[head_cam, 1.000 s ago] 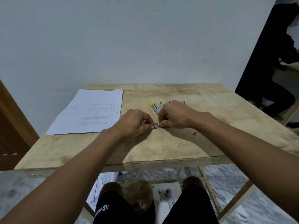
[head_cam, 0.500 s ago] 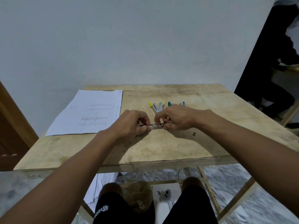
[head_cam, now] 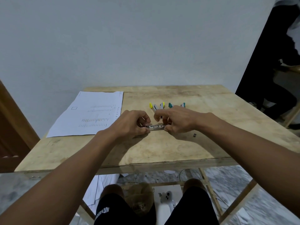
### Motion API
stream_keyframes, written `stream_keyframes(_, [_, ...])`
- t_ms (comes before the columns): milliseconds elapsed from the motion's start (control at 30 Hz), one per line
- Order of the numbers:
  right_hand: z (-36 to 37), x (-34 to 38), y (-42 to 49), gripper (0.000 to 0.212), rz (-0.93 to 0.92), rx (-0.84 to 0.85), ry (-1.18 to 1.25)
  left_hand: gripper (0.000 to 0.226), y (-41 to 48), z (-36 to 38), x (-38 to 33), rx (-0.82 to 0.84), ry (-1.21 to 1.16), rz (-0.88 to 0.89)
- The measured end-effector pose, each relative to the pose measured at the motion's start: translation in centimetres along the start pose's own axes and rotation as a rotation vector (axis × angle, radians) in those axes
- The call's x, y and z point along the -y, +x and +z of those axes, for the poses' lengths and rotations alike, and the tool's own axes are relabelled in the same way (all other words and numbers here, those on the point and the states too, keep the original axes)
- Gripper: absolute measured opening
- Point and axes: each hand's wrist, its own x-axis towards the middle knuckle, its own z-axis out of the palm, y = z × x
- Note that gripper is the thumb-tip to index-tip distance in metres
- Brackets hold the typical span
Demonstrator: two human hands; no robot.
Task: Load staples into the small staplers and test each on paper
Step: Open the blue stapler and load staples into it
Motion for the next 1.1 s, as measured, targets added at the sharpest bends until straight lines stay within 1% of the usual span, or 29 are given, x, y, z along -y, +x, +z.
stream_keyframes(67, [-0.1, 0.1, 0.0, 0.036, 0.014, 0.0, 0.025, 0.025, 0.0, 0.0, 0.1, 0.005, -0.027, -0.026])
stream_keyframes(133, [-0.1, 0.0, 0.2, 0.032, 0.039, -0.003, 0.03, 0.026, 0.0, -0.2, 0.2, 0.024, -0.013, -0.037])
stream_keyframes(233, [0.2, -0.6, 0.4, 0.02, 0.055, -0.018, 0.017, 0.016, -0.2, -1.5, 0.2, 0.124, 0.16, -0.072])
stream_keyframes(300, [0.4, -0.7, 0.4, 0.018, 0.073, -0.018, 0.038, 0.009, -0.3, -2.9, 0.0, 0.194, 0.307, -0.108])
stream_keyframes(333, [0.5, -0.7, 0.4, 0.018, 0.082, -0.022, 0.046, 0.008, -0.3, -3.6, -0.1, 0.192, 0.337, -0.116])
stream_keyframes(367, [0.5, -0.6, 0.4, 0.017, 0.088, -0.026, 0.057, 0.01, -0.2, -4.2, -0.1, 0.158, 0.319, -0.113])
stream_keyframes(400, [0.6, -0.6, 0.4, 0.017, 0.095, -0.031, 0.067, 0.015, -0.1, -4.7, -0.2, 0.102, 0.244, -0.106])
stream_keyframes(500, [0.7, -0.6, 0.5, 0.014, 0.124, -0.032, 0.116, 0.044, 0.1, -4.7, -1.1, -0.077, -0.117, -0.088])
stream_keyframes(567, [0.7, -0.7, 0.5, 0.012, 0.142, -0.031, 0.151, 0.052, 0.1, -3.2, -1.8, -0.131, -0.301, -0.095])
stream_keyframes(633, [0.6, -0.8, 0.3, 0.012, 0.154, -0.042, 0.164, 0.044, 0.3, -1.3, -2.1, -0.168, -0.383, -0.094])
stream_keyframes(733, [0.7, -1.0, 0.0, 0.015, 0.178, -0.075, 0.161, 0.019, 0.7, 0.7, -2.2, -0.142, -0.277, -0.048])
stream_keyframes(767, [0.7, -1.1, 0.0, 0.015, 0.188, -0.084, 0.159, 0.015, 0.7, 1.1, -2.2, -0.133, -0.238, -0.039])
stream_keyframes(833, [0.8, -1.4, 0.0, 0.014, 0.212, -0.098, 0.205, 0.015, 0.7, 1.5, -2.0, -0.136, -0.199, -0.034])
stream_keyframes(933, [0.7, -1.5, 0.1, 0.029, 0.25, -0.083, 0.294, 0.014, 0.7, 1.7, -2.1, -0.133, -0.131, 0.011])
stream_keyframes(1000, [0.6, -1.5, 0.1, 0.035, 0.244, -0.072, 0.27, 0.013, 0.8, 1.9, -2.1, -0.127, -0.104, 0.027])
stream_keyframes(1100, [0.5, -1.5, 0.3, 0.035, 0.241, -0.063, 0.242, 0.012, 1.0, 2.3, -2.1, -0.129, -0.073, 0.04])
